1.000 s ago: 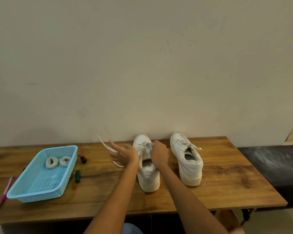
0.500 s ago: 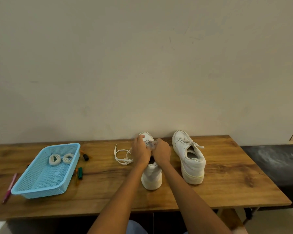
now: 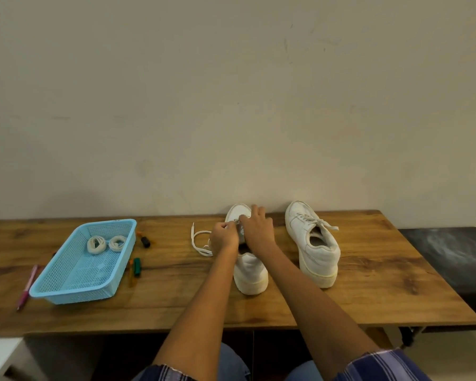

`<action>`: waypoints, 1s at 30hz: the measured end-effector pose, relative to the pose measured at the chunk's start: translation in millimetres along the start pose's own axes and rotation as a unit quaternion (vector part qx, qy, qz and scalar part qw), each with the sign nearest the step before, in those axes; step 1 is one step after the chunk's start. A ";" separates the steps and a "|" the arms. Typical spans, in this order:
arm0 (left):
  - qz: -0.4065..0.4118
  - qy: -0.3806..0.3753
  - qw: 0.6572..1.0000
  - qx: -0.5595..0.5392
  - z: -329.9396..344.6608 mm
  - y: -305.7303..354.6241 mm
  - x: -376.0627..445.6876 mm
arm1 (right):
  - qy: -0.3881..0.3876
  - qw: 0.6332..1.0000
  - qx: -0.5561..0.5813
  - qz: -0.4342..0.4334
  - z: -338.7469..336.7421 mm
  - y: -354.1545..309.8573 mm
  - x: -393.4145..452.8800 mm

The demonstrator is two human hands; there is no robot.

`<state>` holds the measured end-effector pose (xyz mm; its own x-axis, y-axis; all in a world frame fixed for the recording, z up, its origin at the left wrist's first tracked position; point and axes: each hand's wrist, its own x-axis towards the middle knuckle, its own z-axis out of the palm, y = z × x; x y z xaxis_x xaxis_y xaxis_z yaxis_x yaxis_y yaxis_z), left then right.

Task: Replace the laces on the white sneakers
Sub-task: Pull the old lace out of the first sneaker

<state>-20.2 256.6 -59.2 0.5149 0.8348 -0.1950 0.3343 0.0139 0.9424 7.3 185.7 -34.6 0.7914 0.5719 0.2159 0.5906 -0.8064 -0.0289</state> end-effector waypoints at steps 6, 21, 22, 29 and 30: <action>0.001 0.003 0.999 -0.032 -3.7 1.7 -6.0 | 0.039 0.993 0.090 0.069 3.2 3.1 -2.9; 0.031 0.005 0.999 -0.023 -3.5 -1.4 -6.9 | 0.128 0.983 0.087 0.102 2.2 4.5 -2.2; 0.031 0.004 0.999 -0.022 -4.0 -0.7 -8.2 | 0.158 0.975 0.093 0.123 1.6 4.5 -2.9; 0.036 0.005 0.999 -0.014 -3.8 -0.4 -10.2 | 0.016 0.999 0.019 0.038 6.9 0.5 3.2; 0.036 0.005 0.999 -0.015 -3.8 -0.5 -9.6 | 0.000 1.000 0.005 0.015 7.1 -0.3 4.3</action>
<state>-28.3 250.7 -56.7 0.5283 0.8401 -0.1231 0.2733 -0.0309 0.9614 11.6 189.5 -40.6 0.8094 0.5469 0.2140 0.5676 -0.8220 -0.0460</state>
